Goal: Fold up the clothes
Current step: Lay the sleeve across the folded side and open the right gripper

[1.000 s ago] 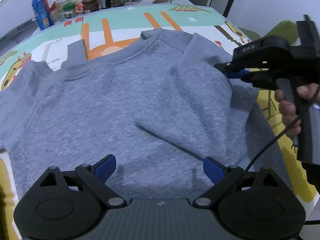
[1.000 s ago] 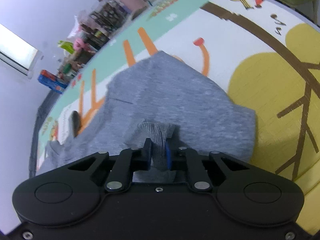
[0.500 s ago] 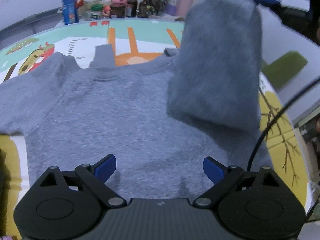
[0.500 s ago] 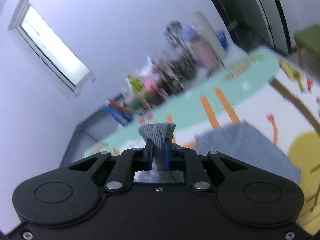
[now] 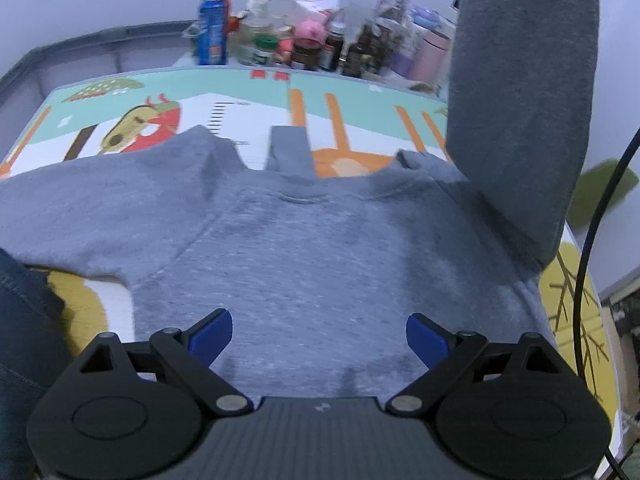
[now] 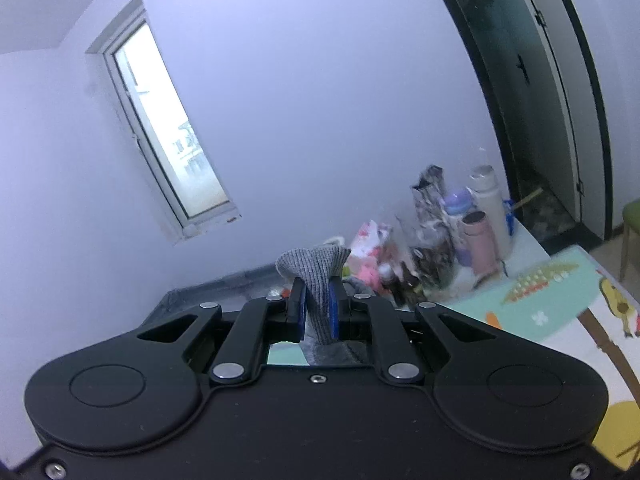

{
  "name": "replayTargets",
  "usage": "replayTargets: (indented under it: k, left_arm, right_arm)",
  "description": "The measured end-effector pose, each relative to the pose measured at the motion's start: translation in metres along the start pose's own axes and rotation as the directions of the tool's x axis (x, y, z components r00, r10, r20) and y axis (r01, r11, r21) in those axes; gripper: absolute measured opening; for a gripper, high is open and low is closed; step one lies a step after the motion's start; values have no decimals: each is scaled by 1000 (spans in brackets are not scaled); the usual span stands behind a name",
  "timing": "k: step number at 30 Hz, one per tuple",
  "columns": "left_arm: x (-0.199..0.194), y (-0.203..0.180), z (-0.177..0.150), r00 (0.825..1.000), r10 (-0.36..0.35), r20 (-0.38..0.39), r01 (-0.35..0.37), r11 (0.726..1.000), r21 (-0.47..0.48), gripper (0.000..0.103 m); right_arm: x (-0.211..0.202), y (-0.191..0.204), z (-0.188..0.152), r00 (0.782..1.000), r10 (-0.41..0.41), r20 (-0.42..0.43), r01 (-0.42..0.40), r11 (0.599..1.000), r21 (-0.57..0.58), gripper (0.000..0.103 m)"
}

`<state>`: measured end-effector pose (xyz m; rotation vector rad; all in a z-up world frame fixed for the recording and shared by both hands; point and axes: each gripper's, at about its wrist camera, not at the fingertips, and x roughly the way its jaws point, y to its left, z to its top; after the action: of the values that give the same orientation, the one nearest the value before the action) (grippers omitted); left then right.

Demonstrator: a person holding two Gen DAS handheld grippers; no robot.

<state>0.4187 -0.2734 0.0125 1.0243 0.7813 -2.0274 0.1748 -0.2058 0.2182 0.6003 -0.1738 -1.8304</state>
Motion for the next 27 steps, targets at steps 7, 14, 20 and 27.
replayTargets:
  k: [7,14,20,27]
  left_arm:
    - [1,45,-1,998,64,-22,-66,995,-77,96]
    - [5,80,-10,992,99,-77,-108,988,-113,96]
    - [12,95,-20,986,120,-118,-135,982,-129,96]
    - [21,100,-28,978,128,-163,-152,978,-143,96]
  right_arm:
    - [40,47,-50,992,16,-126,-27,996,-89,11]
    - [99,58,-149,916,-16,-400,-41,990,-134,11]
    - [114,58,-203,841,-29,-540,-56,989,-139,11]
    - [118,61,-252,720,-20,-694,-96,987,-128,16]
